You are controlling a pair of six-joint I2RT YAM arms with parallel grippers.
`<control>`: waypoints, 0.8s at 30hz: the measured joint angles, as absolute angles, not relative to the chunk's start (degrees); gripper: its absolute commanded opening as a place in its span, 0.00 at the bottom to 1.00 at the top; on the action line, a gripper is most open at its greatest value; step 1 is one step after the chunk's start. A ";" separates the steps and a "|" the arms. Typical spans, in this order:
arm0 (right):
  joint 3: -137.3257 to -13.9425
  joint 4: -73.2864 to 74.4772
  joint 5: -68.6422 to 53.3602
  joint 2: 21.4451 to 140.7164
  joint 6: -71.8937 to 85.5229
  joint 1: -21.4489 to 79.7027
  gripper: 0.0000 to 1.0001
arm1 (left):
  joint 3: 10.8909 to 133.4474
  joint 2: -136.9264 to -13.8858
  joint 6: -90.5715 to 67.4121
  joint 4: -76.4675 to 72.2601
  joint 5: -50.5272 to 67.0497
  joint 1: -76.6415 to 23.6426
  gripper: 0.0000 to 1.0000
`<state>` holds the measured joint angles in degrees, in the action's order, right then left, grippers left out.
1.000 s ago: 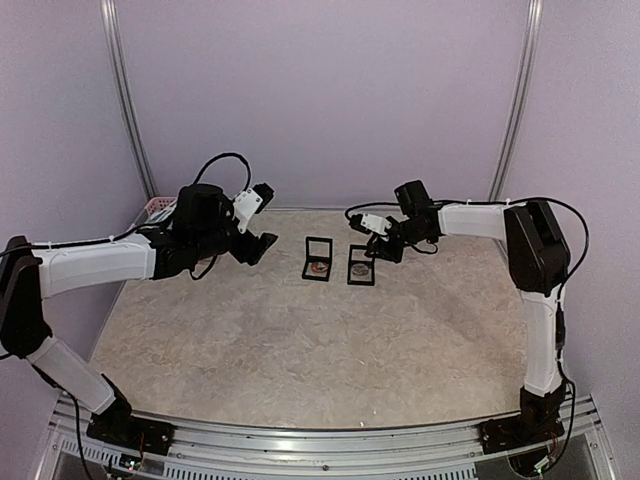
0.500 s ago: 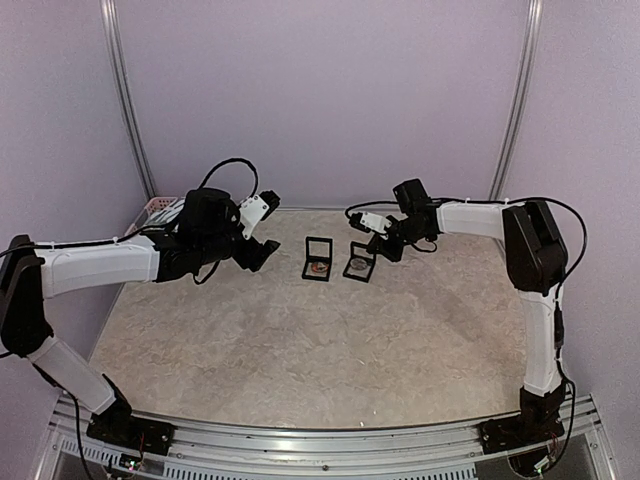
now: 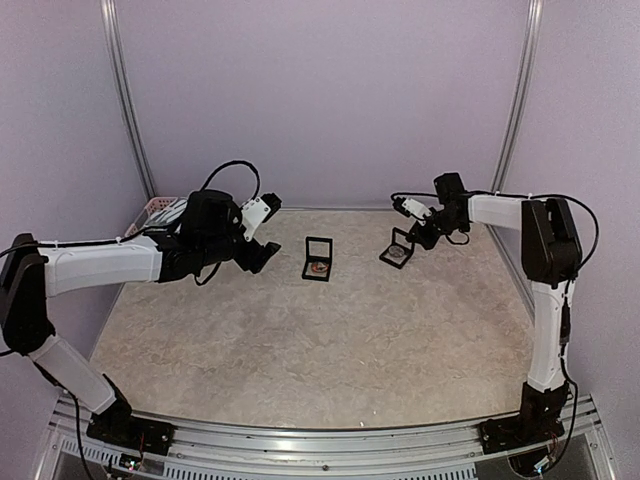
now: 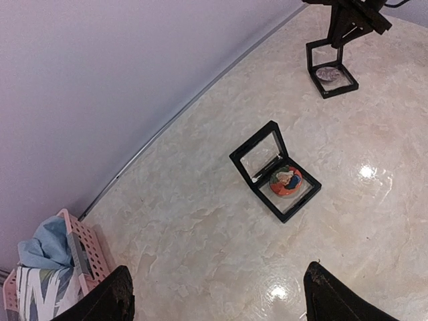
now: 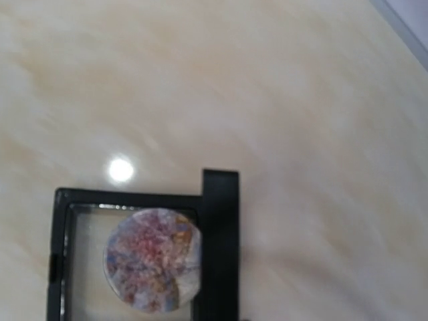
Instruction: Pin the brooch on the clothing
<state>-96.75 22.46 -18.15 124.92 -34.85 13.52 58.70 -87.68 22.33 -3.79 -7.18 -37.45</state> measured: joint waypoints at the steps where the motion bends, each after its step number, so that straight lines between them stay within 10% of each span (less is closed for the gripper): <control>1: -96.79 22.83 -18.33 124.92 -34.13 12.14 0.00 | 58.70 -87.99 22.31 -3.79 -7.16 -37.45 0.83; 21: -97.91 24.86 -14.59 124.92 -19.29 -3.70 0.00 | 63.44 -90.83 19.84 1.43 -6.02 -37.45 0.83; 24: -98.00 24.91 -14.17 124.92 -17.47 -5.48 0.17 | 64.66 -90.83 19.57 2.20 -5.48 -37.45 0.83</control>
<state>-98.00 24.91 -14.17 124.92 -17.47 -5.48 64.66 -90.83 19.57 2.20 -5.48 -37.45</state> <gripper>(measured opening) 0.056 0.830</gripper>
